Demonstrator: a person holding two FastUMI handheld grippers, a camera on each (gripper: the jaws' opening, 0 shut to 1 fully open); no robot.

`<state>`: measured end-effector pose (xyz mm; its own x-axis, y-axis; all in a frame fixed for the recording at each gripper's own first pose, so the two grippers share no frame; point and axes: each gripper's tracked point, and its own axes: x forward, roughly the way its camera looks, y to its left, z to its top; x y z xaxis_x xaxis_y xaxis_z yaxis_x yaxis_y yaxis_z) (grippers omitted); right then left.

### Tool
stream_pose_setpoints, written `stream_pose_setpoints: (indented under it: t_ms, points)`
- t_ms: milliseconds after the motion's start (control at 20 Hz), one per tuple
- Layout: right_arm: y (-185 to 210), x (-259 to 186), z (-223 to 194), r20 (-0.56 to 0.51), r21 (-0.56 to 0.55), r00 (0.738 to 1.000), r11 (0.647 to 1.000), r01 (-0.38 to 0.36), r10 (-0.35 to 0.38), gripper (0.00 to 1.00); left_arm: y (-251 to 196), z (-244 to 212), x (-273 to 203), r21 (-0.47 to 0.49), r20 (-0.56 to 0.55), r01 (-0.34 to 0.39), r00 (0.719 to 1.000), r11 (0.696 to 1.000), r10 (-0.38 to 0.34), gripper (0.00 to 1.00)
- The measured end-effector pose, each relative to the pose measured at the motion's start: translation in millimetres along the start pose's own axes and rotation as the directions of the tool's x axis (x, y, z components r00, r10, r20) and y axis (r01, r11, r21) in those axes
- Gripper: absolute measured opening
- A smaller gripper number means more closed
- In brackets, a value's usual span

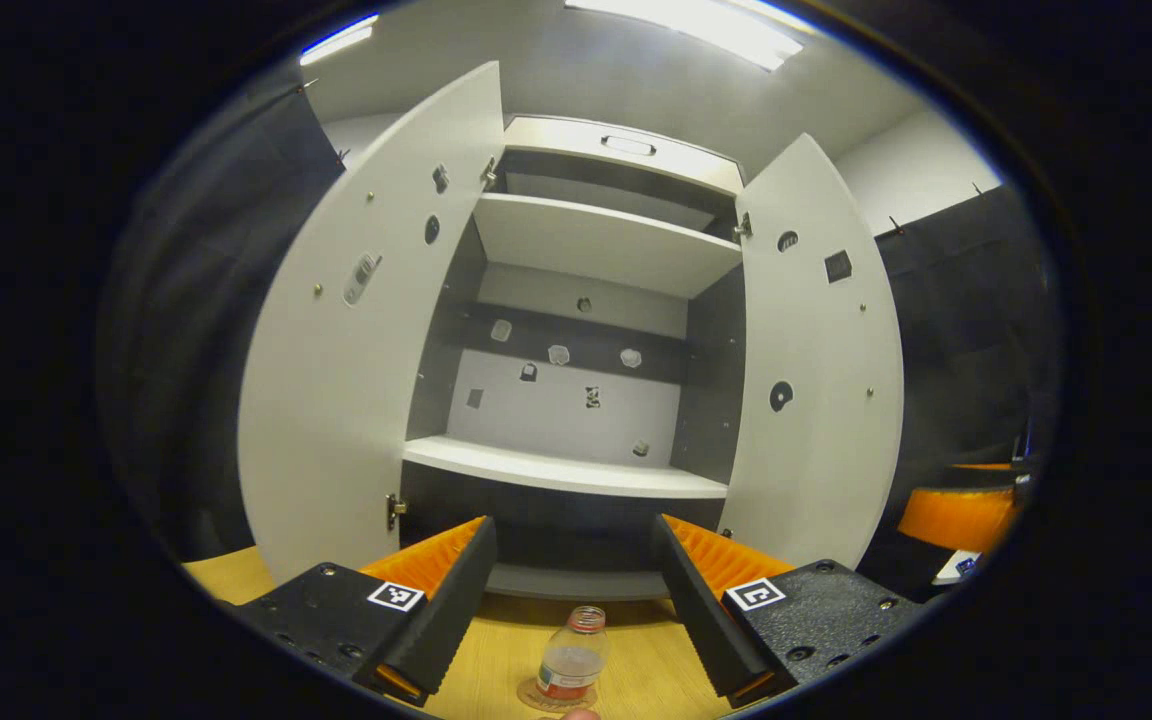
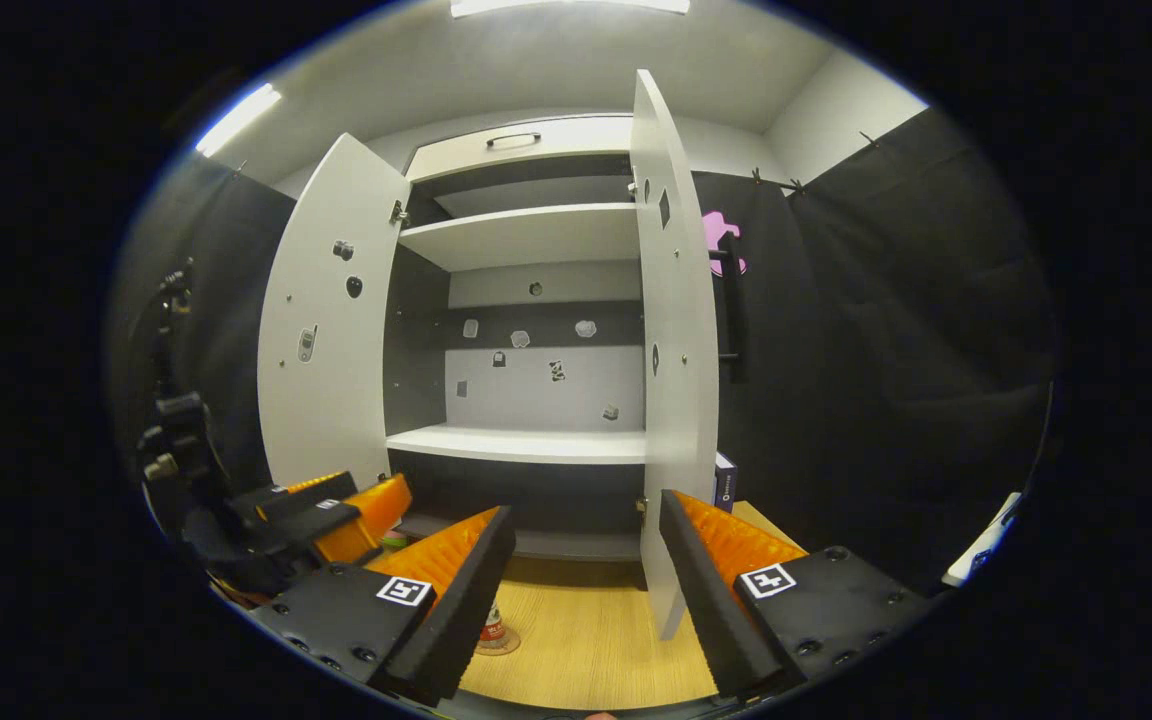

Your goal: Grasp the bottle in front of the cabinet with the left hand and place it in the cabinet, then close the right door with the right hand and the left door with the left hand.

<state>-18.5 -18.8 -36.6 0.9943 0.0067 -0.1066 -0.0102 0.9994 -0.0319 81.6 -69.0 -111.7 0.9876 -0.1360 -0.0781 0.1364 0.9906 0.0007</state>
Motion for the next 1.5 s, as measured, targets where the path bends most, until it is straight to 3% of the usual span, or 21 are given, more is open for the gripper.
stream_pose_setpoints:
  t_ms: [150, 300, 500, 850, 1000, 1150, 1250, 1500]
  points:
    - [-0.1, 0.1, -7.6, -0.031, 0.0, 0.999, 1.0, -0.007, 0.007, 0.96, -9.6, -51.9, 22.3, -0.011, -0.037, 0.022, 0.999, 1.0, -0.022, 0.95]
    - [-2.3, 1.7, -14.5, -0.068, 0.007, 0.998, 1.0, -0.01, 0.01, 0.96, -1.4, -103.4, 37.7, 0.053, -0.049, -0.016, 0.999, 0.998, 0.019, 0.94]
    - [-5.3, 7.7, -15.1, -0.091, 0.005, 0.996, 1.0, -0.003, 0.004, 0.96, -7.9, -171.3, 40.0, 0.086, -0.131, 0.016, 0.991, 0.996, -0.004, 0.95]
    - [0.6, 17.8, -20.2, -0.122, 0.023, 0.992, 0.999, -0.028, 0.031, 0.96, 11.2, -221.6, 27.9, 0.081, -0.184, -0.054, 0.98, 0.995, 0.068, 0.95]
    - [3.0, 21.0, -18.5, -0.114, 0.024, 0.993, 0.999, -0.035, 0.038, 0.96, 11.2, -241.7, 22.0, 0.115, -0.236, -0.03, 0.97, 0.993, 0.056, 0.95]
    - [7.3, 22.4, -21.4, -0.114, 0.026, 0.992, 0.998, -0.05, 0.053, 0.96, 19.0, -234.9, 17.7, 0.083, -0.233, -0.047, 0.97, 0.995, 0.066, 0.93]
    - [8.7, 22.3, -21.4, -0.111, 0.036, 0.992, 0.998, -0.055, 0.059, 0.96, 25.6, -237.2, 11.8, 0.11, -0.312, -0.058, 0.946, 0.992, 0.089, 0.74]
    - [8.9, 24.0, -27.5, -0.108, 0.019, 0.992, 0.998, -0.059, 0.061, 0.96, 28.0, -160.8, 6.5, -0.026, -0.303, -0.046, 0.952, 0.999, 0.036, 0.72]
